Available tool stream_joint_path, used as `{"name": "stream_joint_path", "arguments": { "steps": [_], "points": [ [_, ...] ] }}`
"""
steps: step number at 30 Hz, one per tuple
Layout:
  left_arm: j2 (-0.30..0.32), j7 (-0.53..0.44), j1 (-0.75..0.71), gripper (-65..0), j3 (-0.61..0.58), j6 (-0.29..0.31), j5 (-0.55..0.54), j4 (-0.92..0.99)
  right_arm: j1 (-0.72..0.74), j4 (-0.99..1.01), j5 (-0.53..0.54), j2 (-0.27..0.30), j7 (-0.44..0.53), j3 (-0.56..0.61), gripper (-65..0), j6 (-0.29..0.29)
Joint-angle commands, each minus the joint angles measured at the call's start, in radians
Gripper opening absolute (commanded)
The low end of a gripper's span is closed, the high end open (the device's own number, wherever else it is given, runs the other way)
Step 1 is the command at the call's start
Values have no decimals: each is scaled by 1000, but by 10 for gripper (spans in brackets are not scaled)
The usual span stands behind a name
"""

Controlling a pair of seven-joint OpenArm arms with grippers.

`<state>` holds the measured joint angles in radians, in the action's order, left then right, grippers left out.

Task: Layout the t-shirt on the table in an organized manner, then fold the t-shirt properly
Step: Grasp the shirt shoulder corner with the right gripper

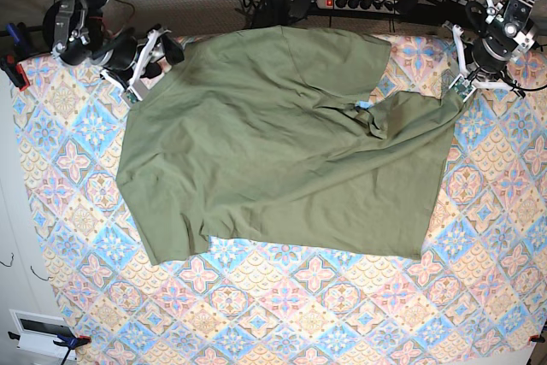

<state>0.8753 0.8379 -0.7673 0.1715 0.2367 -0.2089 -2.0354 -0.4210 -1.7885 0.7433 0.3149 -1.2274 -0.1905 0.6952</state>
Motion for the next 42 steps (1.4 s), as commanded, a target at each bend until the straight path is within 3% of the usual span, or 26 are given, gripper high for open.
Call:
{"name": "stream_joint_path", "arguments": {
  "steps": [1,11,22,26,36,42],
  "points": [
    [15,-9,-2,-650,9,-7,6,-15,4,-15,25,11,19,-8,-300,3],
    [15,-9,-2,-650,9,-7,6,-15,3,-12,26,-26,18,16,-300,3],
    [15,-9,-2,-650,9,-7,7,-17,9,72,25,-26,25,53,-303,3],
    [15,-9,-2,-650,9,-7,7,-17,9,109,22,-26,28,61,-347,3],
    [15,-10,-1,-650,9,-7,9,-17,3,60,22,-16,19,62,-353,3],
    [15,-10,29,-650,7,-7,6,-18,-39,-112,3,76,33,125,-353,3]
  ]
}}
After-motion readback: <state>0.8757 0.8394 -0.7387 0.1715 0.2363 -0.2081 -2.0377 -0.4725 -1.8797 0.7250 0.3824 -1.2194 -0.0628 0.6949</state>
